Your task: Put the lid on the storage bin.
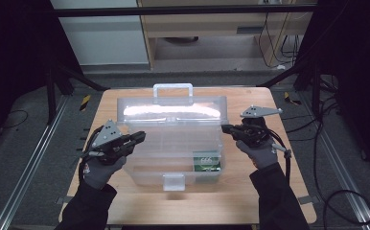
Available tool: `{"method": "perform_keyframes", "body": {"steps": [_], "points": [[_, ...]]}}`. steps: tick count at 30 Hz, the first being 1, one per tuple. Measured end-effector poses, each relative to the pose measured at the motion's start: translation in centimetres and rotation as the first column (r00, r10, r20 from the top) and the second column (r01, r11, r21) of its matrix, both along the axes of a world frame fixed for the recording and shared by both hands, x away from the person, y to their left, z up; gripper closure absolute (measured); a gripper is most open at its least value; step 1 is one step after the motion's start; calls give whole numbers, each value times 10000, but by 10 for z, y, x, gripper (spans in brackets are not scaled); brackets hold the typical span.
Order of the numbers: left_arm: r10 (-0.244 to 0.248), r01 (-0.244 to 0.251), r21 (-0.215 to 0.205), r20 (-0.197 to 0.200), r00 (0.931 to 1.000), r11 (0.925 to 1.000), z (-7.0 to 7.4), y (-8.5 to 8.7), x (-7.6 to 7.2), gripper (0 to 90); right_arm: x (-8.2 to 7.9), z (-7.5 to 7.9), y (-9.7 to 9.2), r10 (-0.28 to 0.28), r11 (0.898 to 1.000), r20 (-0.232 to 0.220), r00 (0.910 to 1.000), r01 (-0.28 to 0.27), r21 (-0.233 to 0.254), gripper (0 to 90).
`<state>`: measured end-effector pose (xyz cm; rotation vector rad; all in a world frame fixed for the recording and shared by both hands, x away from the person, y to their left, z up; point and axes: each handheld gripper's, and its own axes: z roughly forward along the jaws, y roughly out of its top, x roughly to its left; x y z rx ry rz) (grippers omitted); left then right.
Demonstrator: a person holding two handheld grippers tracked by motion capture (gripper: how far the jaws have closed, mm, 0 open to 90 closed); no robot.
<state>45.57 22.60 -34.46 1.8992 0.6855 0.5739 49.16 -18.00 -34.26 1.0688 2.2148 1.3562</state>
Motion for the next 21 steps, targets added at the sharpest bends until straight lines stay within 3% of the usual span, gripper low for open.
{"method": "perform_keyframes", "body": {"steps": [21], "points": [[706,-709,-48,-445,9965,9975,-22,29,-2,871,-15,-11,-1,-1,9979,-97,10000,-5,-641,900]]}}
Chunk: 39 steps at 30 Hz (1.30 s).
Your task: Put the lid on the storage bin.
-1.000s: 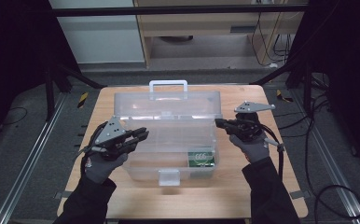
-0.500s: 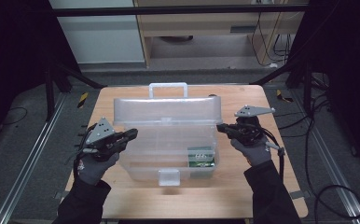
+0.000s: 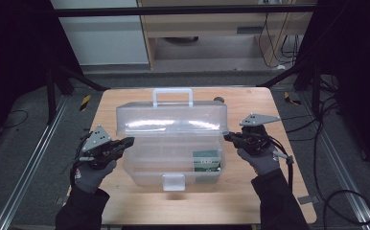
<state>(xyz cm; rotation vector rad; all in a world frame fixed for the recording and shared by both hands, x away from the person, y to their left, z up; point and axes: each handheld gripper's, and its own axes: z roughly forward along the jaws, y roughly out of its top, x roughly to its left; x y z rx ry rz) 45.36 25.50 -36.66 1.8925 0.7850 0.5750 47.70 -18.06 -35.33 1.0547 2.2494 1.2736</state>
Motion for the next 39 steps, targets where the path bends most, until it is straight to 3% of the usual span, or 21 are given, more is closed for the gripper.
{"method": "perform_keyframes", "body": {"steps": [5,15,21,31,39], "points": [[201,-201,-85,-19,9998,9998,-2,6,-4,871,-5,-5,0,11,9997,-51,10000,-12,-260,900],[209,-199,290,-348,9992,9994,-14,8,-12,871,-17,-13,-5,-170,9987,-22,9999,169,-485,900],[454,-447,167,-448,9980,9989,-18,18,-14,870,-17,-15,-6,-136,9997,-85,9999,134,-225,900],[663,-663,15,-552,9963,9978,-22,28,-14,871,-22,-19,-6,-71,9992,-153,9999,65,-394,900],[667,-658,149,-714,9952,9977,-29,28,-15,871,-28,-24,-6,-73,9982,-284,9996,56,-595,900]]}}
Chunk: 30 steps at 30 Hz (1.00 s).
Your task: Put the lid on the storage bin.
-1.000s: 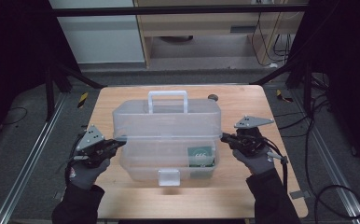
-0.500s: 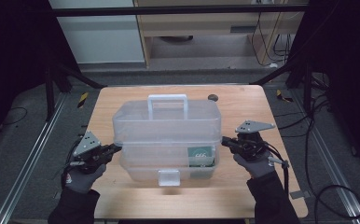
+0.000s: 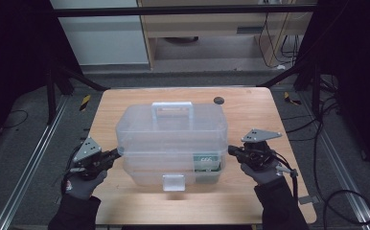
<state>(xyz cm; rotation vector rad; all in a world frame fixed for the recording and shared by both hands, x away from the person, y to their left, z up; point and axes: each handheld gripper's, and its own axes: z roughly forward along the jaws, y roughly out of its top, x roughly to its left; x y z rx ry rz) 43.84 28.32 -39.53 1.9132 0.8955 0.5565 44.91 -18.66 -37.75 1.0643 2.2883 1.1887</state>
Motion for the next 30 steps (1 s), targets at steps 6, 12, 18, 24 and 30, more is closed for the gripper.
{"method": "perform_keyframes", "body": {"steps": [6,12,18,24,30], "points": [[152,-144,305,-260,9995,9994,-11,2,0,871,-3,-8,2,7,9994,-183,9998,-13,-356,900],[611,-563,968,-469,9970,9937,-23,6,6,864,1,-23,4,10,9967,-539,9985,-54,-807,900],[1498,-1396,1072,-932,9843,9844,-43,24,17,843,7,-35,-4,-360,9949,-665,9971,295,-962,882],[2030,-1877,1273,-1206,9717,9739,-55,30,24,766,14,-46,-24,-1260,9899,-525,9906,1221,-726,812],[2592,-2421,1420,-1168,9588,9598,-64,36,29,606,23,-64,-50,-2300,9725,-341,9726,2284,-455,684]]}}
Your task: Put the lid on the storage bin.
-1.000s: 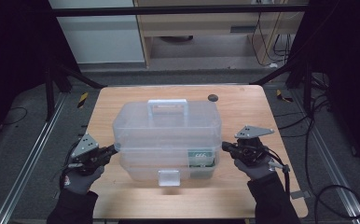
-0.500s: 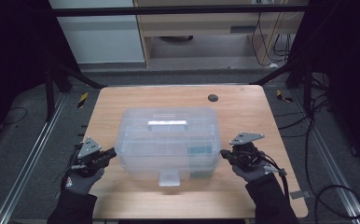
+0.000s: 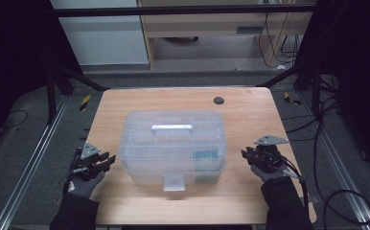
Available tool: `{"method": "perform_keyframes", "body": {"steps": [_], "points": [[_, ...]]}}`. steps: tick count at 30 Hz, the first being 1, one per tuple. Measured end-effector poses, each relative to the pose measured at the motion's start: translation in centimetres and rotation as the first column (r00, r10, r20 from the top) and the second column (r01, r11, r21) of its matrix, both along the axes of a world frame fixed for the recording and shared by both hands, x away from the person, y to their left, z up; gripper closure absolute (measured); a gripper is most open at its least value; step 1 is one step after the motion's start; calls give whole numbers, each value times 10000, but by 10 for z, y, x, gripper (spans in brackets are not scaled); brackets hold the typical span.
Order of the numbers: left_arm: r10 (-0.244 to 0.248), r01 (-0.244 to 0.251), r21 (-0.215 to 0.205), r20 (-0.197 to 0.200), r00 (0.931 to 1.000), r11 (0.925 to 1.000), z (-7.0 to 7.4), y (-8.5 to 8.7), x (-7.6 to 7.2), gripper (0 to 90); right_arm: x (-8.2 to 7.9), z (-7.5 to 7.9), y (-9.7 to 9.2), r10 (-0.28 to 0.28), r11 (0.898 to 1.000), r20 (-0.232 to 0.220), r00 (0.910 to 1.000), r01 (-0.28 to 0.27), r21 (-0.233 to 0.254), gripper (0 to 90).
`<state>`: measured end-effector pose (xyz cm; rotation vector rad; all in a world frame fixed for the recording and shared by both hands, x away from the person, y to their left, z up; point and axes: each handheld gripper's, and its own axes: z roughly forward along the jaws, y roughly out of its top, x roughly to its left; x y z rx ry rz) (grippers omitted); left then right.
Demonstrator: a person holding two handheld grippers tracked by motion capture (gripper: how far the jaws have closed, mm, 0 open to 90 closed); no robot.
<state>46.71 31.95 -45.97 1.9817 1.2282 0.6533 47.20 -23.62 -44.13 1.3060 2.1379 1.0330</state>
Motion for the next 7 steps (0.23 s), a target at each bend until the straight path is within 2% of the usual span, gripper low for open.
{"method": "perform_keyframes", "body": {"steps": [7], "points": [[457,-462,159,275,9986,9988,-6,7,4,414,8,-19,-28,-938,9956,-131,9955,939,52,535]]}}
